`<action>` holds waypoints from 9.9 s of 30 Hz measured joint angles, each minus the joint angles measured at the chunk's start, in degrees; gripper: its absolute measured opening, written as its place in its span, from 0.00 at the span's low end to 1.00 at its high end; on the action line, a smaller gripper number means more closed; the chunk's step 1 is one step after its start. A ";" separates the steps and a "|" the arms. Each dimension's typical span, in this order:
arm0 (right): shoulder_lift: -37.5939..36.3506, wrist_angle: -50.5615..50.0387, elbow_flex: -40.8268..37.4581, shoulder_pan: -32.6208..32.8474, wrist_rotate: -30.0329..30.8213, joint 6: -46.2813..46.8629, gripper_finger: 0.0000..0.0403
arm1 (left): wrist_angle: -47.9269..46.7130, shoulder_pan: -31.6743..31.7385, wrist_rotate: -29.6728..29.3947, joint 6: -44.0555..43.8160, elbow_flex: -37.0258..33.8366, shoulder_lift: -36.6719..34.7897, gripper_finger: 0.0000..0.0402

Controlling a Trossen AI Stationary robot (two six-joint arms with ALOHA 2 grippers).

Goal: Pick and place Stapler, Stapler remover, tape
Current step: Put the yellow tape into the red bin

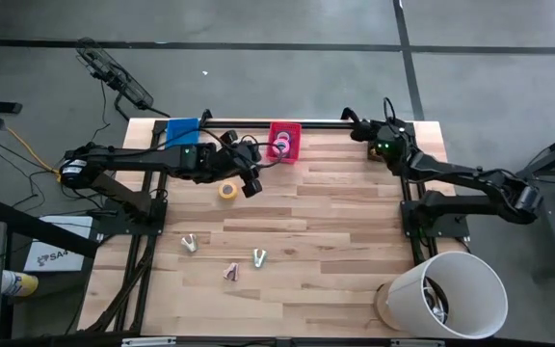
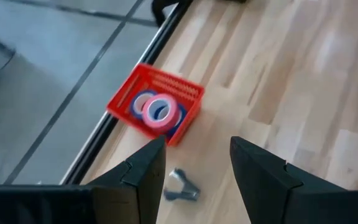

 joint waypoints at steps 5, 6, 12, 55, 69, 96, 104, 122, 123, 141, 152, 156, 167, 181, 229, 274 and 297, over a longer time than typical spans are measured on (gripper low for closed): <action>-0.76 5.08 0.02 2.24 -3.93 -4.91 0.47 | -3.61 0.97 -1.42 -3.81 0.00 0.00 0.43; -0.93 5.96 0.02 2.76 -4.61 -5.83 0.47 | -4.61 1.55 -1.09 -4.98 0.00 0.00 0.43; -2.39 9.76 0.02 4.98 -11.21 -12.07 0.47 | -14.54 7.32 6.35 -9.91 0.00 0.01 0.43; -27.90 -9.61 0.07 14.22 -30.73 -20.72 0.47 | -2.65 16.09 34.18 6.05 -26.40 0.02 0.43; -35.10 -29.29 0.07 16.18 -37.28 -17.84 0.46 | -0.86 16.07 36.04 8.45 -26.38 6.04 0.43; -41.54 -25.73 -11.88 37.52 -22.62 -10.20 0.46 | 2.34 14.54 34.94 6.57 -26.21 11.23 0.30; -48.67 -20.06 -18.45 39.03 -18.09 -8.82 0.46 | 2.40 14.59 33.72 5.65 -26.23 11.23 0.09; -54.96 -22.85 -20.52 39.49 -17.92 -12.83 0.45 | 2.58 14.63 35.30 4.09 -26.34 11.30 0.09; -54.96 -22.89 -20.52 39.68 -18.19 -13.85 0.45 | 2.58 14.65 35.36 4.02 -26.34 11.30 0.09; -54.97 -22.03 -20.63 40.25 -19.84 -29.68 0.45 | 1.92 14.59 38.26 3.73 -24.93 11.57 0.09; -54.96 -21.37 -20.65 40.27 -21.34 -31.38 0.45 | 1.21 14.50 42.17 10.29 -14.87 11.57 0.09; -54.96 -21.37 -20.65 40.27 -21.33 -31.38 0.45 | 2.21 14.54 40.75 11.71 -11.43 11.53 0.09; -54.96 -21.35 -20.65 40.27 -21.35 -31.38 0.45 | 9.62 19.30 35.99 6.18 -1.28 11.43 0.09; -54.96 -21.29 -20.61 40.27 -21.59 -31.38 0.45 | 2.36 28.77 33.36 -10.36 25.08 29.82 0.09; -54.94 -21.29 -20.57 40.27 -21.96 -31.39 0.45 | -12.77 24.98 18.41 -12.35 48.50 54.58 0.09; -54.92 -21.29 -20.57 40.25 -21.96 -31.38 0.45 | -16.66 24.70 19.65 -13.90 47.50 54.75 0.09; -54.92 -21.29 -20.57 40.26 -21.96 -31.38 0.45 | -19.06 25.91 34.66 -15.43 47.52 54.75 0.32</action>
